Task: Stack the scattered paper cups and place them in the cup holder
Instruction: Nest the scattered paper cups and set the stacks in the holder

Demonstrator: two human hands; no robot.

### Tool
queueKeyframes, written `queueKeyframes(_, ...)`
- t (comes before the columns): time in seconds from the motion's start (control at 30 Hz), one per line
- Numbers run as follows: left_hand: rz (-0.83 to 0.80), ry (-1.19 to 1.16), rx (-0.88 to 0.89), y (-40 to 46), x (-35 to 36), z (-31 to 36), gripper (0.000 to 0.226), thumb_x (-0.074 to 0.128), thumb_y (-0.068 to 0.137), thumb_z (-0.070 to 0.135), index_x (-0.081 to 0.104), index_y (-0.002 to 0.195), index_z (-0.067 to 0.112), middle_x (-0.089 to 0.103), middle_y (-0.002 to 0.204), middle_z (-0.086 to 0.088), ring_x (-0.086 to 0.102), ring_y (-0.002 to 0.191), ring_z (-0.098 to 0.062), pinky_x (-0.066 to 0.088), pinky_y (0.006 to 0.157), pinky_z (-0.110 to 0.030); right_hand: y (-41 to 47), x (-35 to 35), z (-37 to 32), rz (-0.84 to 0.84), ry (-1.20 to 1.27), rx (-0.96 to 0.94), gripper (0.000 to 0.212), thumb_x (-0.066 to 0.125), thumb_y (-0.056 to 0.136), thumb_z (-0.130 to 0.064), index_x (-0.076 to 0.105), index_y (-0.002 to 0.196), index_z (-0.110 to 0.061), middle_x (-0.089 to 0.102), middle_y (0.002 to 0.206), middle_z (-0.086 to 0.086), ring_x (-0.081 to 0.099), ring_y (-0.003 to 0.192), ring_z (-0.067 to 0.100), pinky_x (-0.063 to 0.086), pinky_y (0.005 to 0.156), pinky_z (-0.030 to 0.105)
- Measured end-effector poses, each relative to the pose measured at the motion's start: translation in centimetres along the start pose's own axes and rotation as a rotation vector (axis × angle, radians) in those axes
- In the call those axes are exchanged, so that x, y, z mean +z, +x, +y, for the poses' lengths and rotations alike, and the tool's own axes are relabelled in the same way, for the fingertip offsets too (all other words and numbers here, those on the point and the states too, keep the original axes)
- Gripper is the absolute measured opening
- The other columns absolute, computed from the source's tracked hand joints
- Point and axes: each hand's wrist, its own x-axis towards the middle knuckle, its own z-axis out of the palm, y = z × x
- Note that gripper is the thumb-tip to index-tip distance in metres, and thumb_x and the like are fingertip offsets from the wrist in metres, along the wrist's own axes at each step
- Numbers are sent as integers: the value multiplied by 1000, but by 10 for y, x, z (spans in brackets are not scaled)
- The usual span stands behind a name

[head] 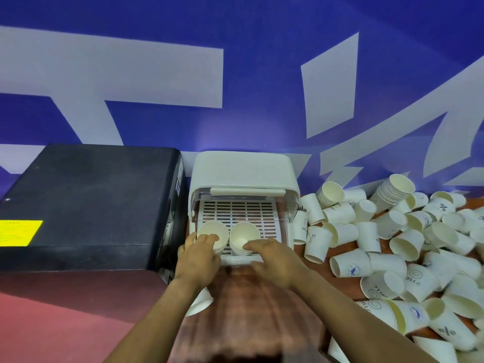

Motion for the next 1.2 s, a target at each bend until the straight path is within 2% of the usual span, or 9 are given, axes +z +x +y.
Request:
queueKeyframes(0.13, 42, -34, 46, -9, -3, 1, 49, 50, 89, 27, 38, 137, 30, 39, 144, 8, 18, 141, -24, 23, 112, -42, -9, -4, 3, 75, 69, 2, 46, 54, 91, -29, 45, 137, -27, 46, 142, -8, 43, 129, 12, 37, 106, 28)
queueKeyframes(0.27, 90, -104, 113, -35, -3, 4, 48, 52, 90, 30, 40, 137, 30, 40, 141, 10, 21, 140, -20, 26, 111, -39, -30, -2, 4, 119, 143, 47, 41, 54, 91, -31, 49, 132, -30, 49, 136, -10, 50, 117, 9, 44, 98, 28)
queueKeyframes(0.43, 113, -187, 206, -63, -3, 7, 44, 54, 89, 30, 44, 132, 33, 48, 133, 12, 35, 131, -15, 34, 107, -36, -56, -3, 11, 87, 141, 124, 37, 56, 90, -30, 53, 127, -29, 53, 130, -8, 51, 114, 8, 42, 97, 24)
queueKeyframes(0.53, 73, -279, 273, -78, 4, 12, 36, 55, 89, 27, 51, 125, 32, 57, 124, 12, 50, 119, -11, 43, 98, -35, -77, -5, 11, 109, 194, 174, 33, 58, 90, -28, 57, 123, -25, 59, 121, -8, 54, 101, 4, 44, 92, 22)
queueKeyframes(0.7, -43, -303, 324, -92, 34, 34, 25, 56, 90, 28, 56, 115, 30, 62, 108, 13, 58, 103, -8, 48, 87, -29, -130, 21, 25, 114, 251, 291, 7, 60, 86, -28, 64, 92, -30, 66, 92, -12, 62, 86, 6, 52, 82, 37)
queueKeyframes(0.8, -125, -285, 343, -97, 50, 54, 25, 58, 89, 28, 56, 114, 29, 62, 107, 12, 59, 103, -9, 47, 90, -27, -160, 27, 37, 108, 218, 343, 18, 60, 86, -26, 53, 72, -37, 64, 82, -14, 60, 78, 5, 51, 75, 36)
queueKeyframes(0.97, -193, -194, 364, -102, 60, 89, 27, 55, 92, 30, 54, 119, 29, 60, 112, 14, 56, 105, -6, 38, 80, -18, -185, 18, 78, 163, 288, 420, 12, 60, 87, -24, 58, 76, -18, 63, 76, -6, 59, 75, 10, 50, 76, 38)
queueKeyframes(1.03, -197, -179, 346, -101, 65, 103, 29, 55, 92, 29, 54, 120, 28, 60, 113, 12, 57, 106, -9, 41, 84, -21, -189, 14, 98, 187, 300, 421, 12, 60, 86, -22, 62, 82, -12, 67, 84, -1, 61, 81, 14, 50, 80, 38)
queueKeyframes(1.2, -224, -169, 220, -97, 98, 145, 33, 58, 87, 29, 54, 119, 22, 63, 110, 3, 59, 105, -18, 47, 91, -32, -207, 12, 152, 134, 273, 367, 19, 59, 88, -25, 61, 103, -15, 61, 102, -5, 57, 94, 14, 46, 84, 32)
